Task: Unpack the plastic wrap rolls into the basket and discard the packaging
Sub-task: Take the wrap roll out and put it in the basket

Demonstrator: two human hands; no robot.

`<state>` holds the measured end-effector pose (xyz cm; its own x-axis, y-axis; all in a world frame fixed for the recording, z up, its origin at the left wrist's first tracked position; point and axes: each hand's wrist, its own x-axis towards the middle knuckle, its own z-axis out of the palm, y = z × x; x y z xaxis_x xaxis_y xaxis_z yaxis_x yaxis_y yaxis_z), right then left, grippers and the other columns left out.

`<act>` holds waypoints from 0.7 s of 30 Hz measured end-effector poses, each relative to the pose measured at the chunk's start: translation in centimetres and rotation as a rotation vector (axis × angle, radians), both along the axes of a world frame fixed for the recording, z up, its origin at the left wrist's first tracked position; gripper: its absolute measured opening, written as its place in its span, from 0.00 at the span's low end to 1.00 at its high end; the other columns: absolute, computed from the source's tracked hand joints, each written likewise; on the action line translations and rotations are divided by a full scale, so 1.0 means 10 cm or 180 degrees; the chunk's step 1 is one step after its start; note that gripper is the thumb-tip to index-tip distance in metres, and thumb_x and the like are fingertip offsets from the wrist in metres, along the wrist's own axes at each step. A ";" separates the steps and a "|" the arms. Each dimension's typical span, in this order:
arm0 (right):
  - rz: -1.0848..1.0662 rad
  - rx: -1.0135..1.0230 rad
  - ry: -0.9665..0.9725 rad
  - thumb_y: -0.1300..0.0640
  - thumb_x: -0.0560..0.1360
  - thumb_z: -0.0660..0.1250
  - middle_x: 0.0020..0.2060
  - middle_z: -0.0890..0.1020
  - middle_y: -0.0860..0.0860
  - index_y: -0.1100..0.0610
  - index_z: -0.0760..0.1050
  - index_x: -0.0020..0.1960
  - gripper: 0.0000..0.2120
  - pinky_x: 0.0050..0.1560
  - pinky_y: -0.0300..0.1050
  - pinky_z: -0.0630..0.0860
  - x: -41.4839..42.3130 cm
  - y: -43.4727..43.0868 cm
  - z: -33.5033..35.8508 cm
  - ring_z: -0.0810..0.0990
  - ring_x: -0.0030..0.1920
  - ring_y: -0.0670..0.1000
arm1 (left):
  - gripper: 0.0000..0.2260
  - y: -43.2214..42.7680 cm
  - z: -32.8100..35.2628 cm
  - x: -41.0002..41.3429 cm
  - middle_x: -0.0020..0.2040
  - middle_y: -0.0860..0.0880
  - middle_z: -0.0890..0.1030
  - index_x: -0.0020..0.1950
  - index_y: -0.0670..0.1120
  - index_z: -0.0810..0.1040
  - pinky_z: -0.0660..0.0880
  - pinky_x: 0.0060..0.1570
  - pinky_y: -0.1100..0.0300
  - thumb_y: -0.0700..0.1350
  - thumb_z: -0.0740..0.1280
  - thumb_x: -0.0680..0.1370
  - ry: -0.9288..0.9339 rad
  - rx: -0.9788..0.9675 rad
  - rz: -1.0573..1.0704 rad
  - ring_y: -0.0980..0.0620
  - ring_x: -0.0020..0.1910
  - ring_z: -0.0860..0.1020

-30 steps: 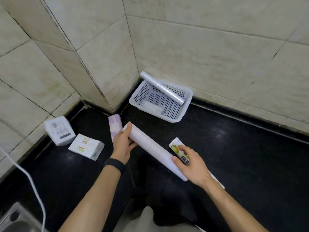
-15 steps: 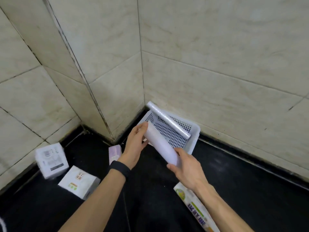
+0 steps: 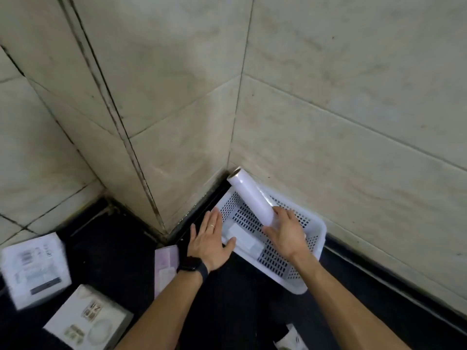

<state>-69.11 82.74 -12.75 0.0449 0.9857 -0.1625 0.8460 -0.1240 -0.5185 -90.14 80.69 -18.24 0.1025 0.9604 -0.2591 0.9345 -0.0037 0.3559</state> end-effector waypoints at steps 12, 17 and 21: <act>-0.0007 0.0318 -0.1009 0.46 0.76 0.70 0.73 0.68 0.57 0.49 0.64 0.74 0.30 0.70 0.63 0.68 -0.05 0.26 -0.54 0.65 0.72 0.63 | 0.35 -0.05 -0.21 -0.01 0.77 0.57 0.30 0.78 0.52 0.32 0.40 0.75 0.42 0.66 0.45 0.79 0.0031 0.0238 0.0076 0.58 0.75 0.30; 0.0070 0.0105 -0.0664 0.43 0.78 0.66 0.77 0.63 0.54 0.46 0.60 0.77 0.31 0.66 0.63 0.73 0.04 0.28 -0.56 0.61 0.75 0.62 | 0.35 -0.03 -0.21 -0.02 0.78 0.57 0.31 0.79 0.51 0.33 0.40 0.76 0.42 0.65 0.45 0.79 0.0044 0.0227 0.0030 0.58 0.75 0.30; 0.0104 -0.0064 -0.0778 0.41 0.77 0.66 0.79 0.58 0.49 0.43 0.54 0.79 0.35 0.64 0.59 0.75 0.08 0.29 -0.56 0.57 0.77 0.57 | 0.35 -0.01 -0.21 -0.02 0.78 0.57 0.31 0.79 0.52 0.33 0.38 0.75 0.42 0.65 0.46 0.79 0.0069 0.0178 -0.0014 0.57 0.76 0.30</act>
